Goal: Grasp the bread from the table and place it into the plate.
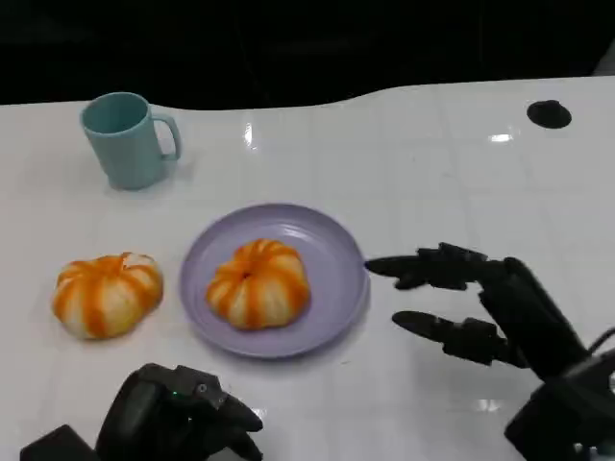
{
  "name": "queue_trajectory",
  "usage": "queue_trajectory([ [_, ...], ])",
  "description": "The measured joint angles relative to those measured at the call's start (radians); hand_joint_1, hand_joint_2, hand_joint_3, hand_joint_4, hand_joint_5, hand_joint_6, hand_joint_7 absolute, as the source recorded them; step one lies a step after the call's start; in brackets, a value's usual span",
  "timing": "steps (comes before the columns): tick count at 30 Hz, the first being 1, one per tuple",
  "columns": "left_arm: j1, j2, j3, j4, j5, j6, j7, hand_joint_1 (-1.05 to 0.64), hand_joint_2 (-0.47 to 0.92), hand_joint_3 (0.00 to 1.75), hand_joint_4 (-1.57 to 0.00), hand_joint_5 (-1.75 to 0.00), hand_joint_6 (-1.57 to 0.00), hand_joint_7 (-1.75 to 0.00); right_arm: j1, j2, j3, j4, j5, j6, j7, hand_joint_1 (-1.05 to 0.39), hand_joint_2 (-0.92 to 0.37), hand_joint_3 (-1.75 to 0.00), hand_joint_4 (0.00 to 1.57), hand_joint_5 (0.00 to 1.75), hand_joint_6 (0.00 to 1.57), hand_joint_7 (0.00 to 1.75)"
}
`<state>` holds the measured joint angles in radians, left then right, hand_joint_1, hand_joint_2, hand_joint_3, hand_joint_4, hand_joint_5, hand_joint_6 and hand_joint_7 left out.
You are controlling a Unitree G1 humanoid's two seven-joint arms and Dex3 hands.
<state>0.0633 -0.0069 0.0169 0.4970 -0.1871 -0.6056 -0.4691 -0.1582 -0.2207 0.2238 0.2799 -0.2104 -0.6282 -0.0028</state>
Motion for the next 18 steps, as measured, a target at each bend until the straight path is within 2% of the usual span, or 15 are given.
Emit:
queue_trajectory([
  [2, 0.000, 0.000, 0.000, 0.000, 0.000, -0.001, 0.000, -1.05, 0.90, 0.00, -1.44, -0.68, -1.57, -0.24, 0.030, 0.000, -0.016, -0.027, 0.064, 0.016, 0.052, -0.05, -0.52, -0.97, 0.71, 1.32, 0.77, 0.95],
  [5, 0.001, 0.000, 0.000, -0.001, 0.000, -0.001, 0.000, -1.05, 0.90, 0.00, -1.44, -0.68, -1.57, -0.23, 0.065, 0.000, -0.031, -0.069, 0.124, 0.052, 0.108, -0.09, -0.55, -0.95, 0.73, 1.52, 0.74, 1.15],
  [8, 0.003, -0.001, -0.001, -0.002, 0.000, -0.001, 0.000, -1.05, 0.90, 0.00, -1.44, -0.68, -1.57, -0.23, 0.113, -0.003, -0.052, -0.121, 0.152, 0.077, 0.150, -0.11, -0.61, -0.87, 0.69, 1.68, 0.70, 1.22],
  [12, 0.004, 0.000, -0.001, -0.003, 0.000, -0.001, 0.000, -1.05, 0.90, 0.00, -1.43, -0.68, -1.57, -0.23, 0.179, -0.020, -0.073, -0.189, 0.167, 0.107, 0.192, -0.11, -0.68, -0.77, 0.68, 1.71, 0.67, 1.27],
  [18, 0.004, 0.001, -0.002, -0.003, 0.001, -0.008, 0.000, -1.05, 0.91, 0.00, -1.43, -0.68, -1.57, -0.23, 0.251, -0.014, -0.100, -0.245, 0.170, 0.124, 0.202, -0.12, -0.66, -0.85, 0.72, 1.75, 0.63, 1.40],
])
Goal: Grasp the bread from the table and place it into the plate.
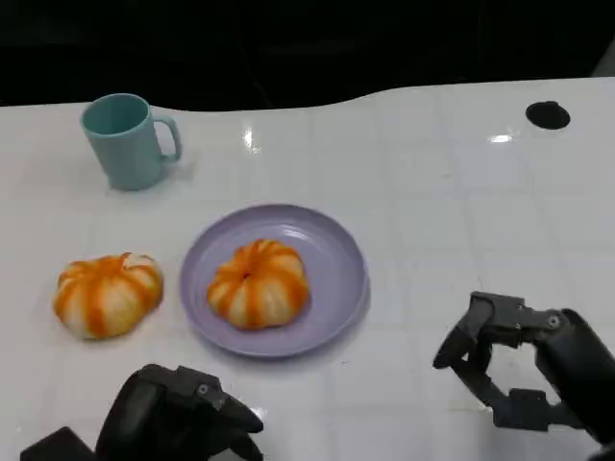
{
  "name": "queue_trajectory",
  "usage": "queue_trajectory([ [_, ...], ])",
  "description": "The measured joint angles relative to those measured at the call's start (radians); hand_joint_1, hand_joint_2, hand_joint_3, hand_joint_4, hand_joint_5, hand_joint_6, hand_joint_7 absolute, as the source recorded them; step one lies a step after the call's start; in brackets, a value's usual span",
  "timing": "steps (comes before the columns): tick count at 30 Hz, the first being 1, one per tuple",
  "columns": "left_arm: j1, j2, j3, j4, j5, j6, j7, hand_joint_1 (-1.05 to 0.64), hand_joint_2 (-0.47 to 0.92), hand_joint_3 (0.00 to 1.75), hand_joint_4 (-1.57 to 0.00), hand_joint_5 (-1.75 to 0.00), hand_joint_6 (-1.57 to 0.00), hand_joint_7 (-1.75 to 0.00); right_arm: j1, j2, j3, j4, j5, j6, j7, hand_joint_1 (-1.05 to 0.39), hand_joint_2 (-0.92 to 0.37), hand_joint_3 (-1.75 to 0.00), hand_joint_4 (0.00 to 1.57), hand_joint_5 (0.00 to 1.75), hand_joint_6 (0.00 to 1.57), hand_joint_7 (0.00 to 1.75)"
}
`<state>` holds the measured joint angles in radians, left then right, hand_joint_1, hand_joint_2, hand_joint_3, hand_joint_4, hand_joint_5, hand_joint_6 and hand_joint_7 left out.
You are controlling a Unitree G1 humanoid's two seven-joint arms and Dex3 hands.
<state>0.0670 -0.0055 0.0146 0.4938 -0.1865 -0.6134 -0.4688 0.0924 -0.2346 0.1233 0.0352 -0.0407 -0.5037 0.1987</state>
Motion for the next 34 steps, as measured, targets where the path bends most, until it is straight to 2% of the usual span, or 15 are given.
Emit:
queue_trajectory([
  [3, 0.000, 0.003, 0.001, 0.001, 0.000, 0.000, 0.000, -1.05, 0.91, 0.00, -1.43, -0.68, -1.57, -0.22, 0.011, 0.024, -0.003, 0.013, -0.010, -0.011, -0.018, -0.14, -0.66, -0.89, 0.72, 1.75, 0.58, 1.45],
  [10, -0.002, 0.005, 0.000, 0.006, 0.020, -0.008, 0.000, -1.05, 0.91, 0.01, -1.43, -0.68, -1.57, -0.23, 0.009, 0.057, -0.004, 0.078, -0.045, -0.035, -0.045, -0.14, -0.64, -0.94, 0.72, 1.75, 0.57, 1.47],
  [15, -0.002, 0.005, 0.000, 0.005, 0.020, -0.008, 0.000, -1.05, 0.92, 0.01, -1.43, -0.68, -1.57, -0.23, 0.008, 0.059, -0.006, 0.083, -0.051, -0.049, -0.047, -0.15, -0.60, -1.01, 0.75, 1.75, 0.57, 1.47],
  [27, -0.002, 0.004, 0.001, 0.009, 0.019, -0.019, 0.000, -1.05, 0.91, 0.00, -1.42, -0.68, -1.57, -0.23, 0.004, 0.065, -0.011, 0.122, -0.057, -0.124, -0.055, -0.17, -0.59, -1.00, 0.76, 1.75, 0.60, 1.44],
  [34, -0.002, 0.004, 0.002, 0.008, 0.019, -0.019, 0.000, -1.05, 0.91, 0.00, -1.42, -0.68, -1.57, -0.22, 0.003, 0.065, -0.011, 0.132, -0.062, -0.129, -0.055, -0.17, -0.58, -1.01, 0.77, 1.75, 0.61, 1.40],
])
